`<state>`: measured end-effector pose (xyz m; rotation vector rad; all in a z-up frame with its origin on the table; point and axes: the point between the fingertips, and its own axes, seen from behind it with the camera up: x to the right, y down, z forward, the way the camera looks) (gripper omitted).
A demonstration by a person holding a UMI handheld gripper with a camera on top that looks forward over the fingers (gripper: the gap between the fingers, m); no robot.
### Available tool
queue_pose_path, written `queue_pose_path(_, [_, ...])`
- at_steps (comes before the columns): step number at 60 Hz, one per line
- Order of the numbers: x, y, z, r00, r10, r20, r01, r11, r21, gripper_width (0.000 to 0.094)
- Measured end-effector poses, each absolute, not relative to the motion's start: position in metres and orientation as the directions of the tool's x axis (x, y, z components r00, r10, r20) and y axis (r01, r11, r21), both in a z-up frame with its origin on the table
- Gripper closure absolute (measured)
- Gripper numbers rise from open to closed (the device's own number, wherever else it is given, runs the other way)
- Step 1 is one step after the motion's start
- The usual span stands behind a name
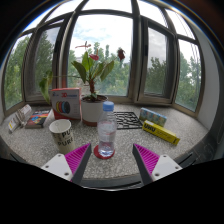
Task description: Pour water
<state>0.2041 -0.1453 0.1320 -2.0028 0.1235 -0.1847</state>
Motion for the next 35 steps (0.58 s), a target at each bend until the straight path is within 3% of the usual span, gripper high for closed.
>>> queue_pose_path(14, [0.210,-0.197,0.159,0.961,-0.245,0.127,0.016,-0.410,-0.912,0.0081])
queue_pose_path(35, [0.210,-0.219,0.157,0.961,-0.245,0.129,0.012,-0.429,-0.903,0.0084])
